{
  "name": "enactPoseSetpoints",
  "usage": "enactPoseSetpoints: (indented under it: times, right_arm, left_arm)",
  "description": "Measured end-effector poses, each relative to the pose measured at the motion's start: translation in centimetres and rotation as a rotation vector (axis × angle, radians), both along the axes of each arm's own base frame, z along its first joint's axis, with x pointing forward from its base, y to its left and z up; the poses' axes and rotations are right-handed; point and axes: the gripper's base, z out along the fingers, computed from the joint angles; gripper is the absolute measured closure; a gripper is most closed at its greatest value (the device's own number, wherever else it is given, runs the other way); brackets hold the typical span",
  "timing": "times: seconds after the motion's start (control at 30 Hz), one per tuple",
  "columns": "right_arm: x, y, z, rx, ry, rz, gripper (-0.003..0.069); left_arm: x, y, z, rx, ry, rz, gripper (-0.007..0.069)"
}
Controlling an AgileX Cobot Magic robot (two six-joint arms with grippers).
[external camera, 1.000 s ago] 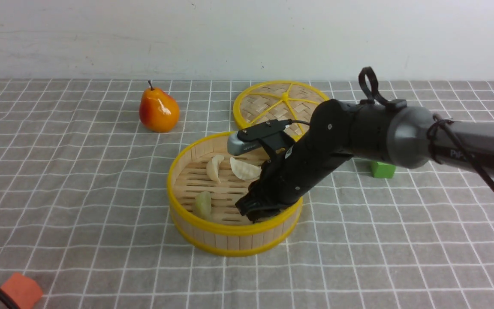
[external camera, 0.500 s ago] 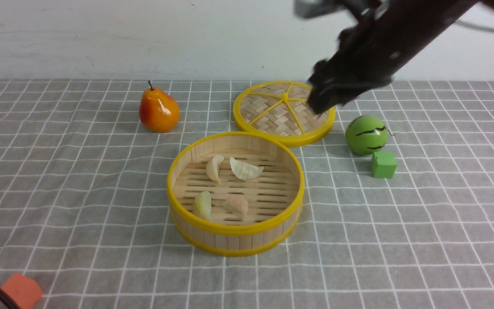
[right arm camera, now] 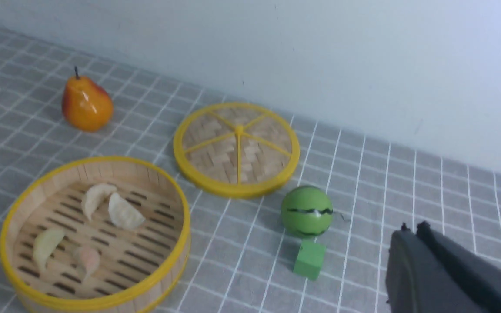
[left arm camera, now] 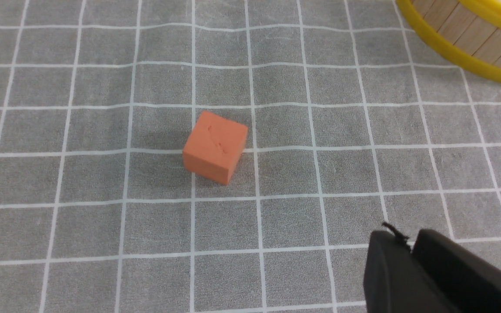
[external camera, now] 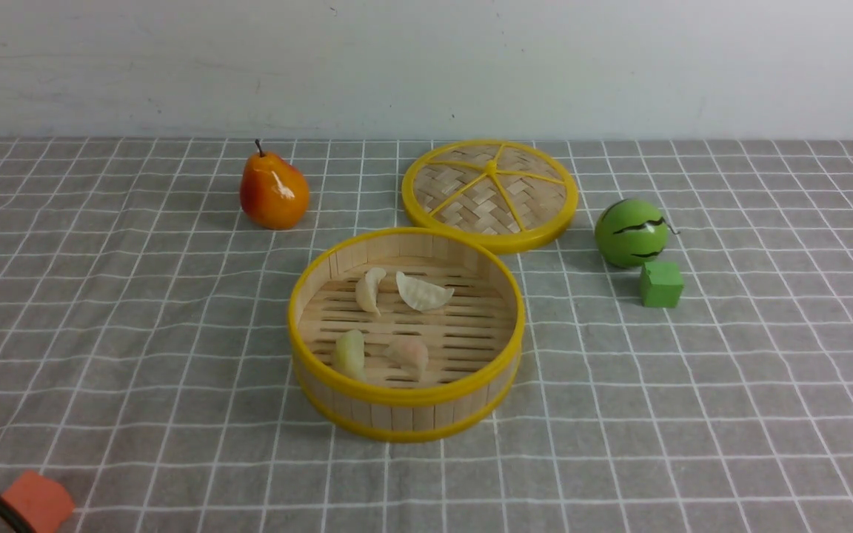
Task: Put the dumplings into the steamer on the table with the grey tablecloth.
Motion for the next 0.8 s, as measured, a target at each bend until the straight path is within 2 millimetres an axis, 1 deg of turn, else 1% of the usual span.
enactPoseSetpoints:
  times: [0.03,0.07,0.1,0.13,0.17,0.2,0.23,0.27,0.3,0.33,0.37,0.4,0.5,0.73,0.8]
  right_arm:
    - [-0.3,-0.1,0.4,0.004,-0.032,-0.001,0.0679]
    - [-1.3,-0.4,-3.3,-0.019,-0.076,-0.009,0.0679]
    - [-2.6,-0.8,-5.6,-0.039,-0.162,-0.018,0.0679]
    - [-2.9,-0.9,-7.6,-0.07,-0.17,-0.019,0.0679]
    - [-3.9,-1.2,-9.5,-0.101,-0.248,-0.026,0.0679]
    - [-4.5,-1.4,-11.9,-0.128,-0.266,-0.028,0.0679]
    - [-5.2,-1.6,-13.8,-0.149,-0.314,-0.033,0.0679]
    - [-5.8,-1.7,-15.1,-0.156,-0.37,-0.041,0.0679]
    - [-6.5,-1.9,-16.8,-0.164,-0.409,-0.047,0.0678]
    - [-7.3,-2.1,-18.0,-0.157,-0.482,-0.059,0.0678]
    - [-7.8,-2.2,-19.0,-0.153,-0.506,-0.063,0.0678]
    - [-8.6,-2.3,-19.5,-0.143,-0.555,-0.069,0.0677]
    - [-9.3,-2.4,-19.4,-0.138,-0.58,-0.069,0.0677]
    - [-9.3,-2.4,-19.9,-0.15,-0.522,-0.058,0.0674]
    - [-9.2,-2.4,-20.4,-0.158,-0.491,-0.057,0.0673]
  left_arm:
    - [0.0,0.0,0.0,0.0,0.0,0.0,0.0554]
    - [0.0,0.0,0.0,0.0,0.0,0.0,0.0554]
    - [0.0,0.0,0.0,0.0,0.0,0.0,0.0554]
    - [0.0,0.0,0.0,0.0,0.0,0.0,0.0554]
    - [0.0,0.0,0.0,0.0,0.0,0.0,0.0554]
    - [0.0,0.0,0.0,0.0,0.0,0.0,0.0554]
    - [0.0,0.0,0.0,0.0,0.0,0.0,0.0553]
    - [0.0,0.0,0.0,0.0,0.0,0.0,0.0552]
    - [0.0,0.0,0.0,0.0,0.0,0.0,0.0551]
    - [0.0,0.0,0.0,0.0,0.0,0.0,0.0551]
    - [0.0,0.0,0.0,0.0,0.0,0.0,0.055]
    - [0.0,0.0,0.0,0.0,-0.001,0.0,0.055]
    - [0.0,0.0,0.0,0.0,0.001,0.0,0.0548]
    - [0.0,0.0,0.0,0.0,0.002,0.0,0.0544]
    - [0.0,0.0,0.0,0.0,0.002,0.0,0.0542]
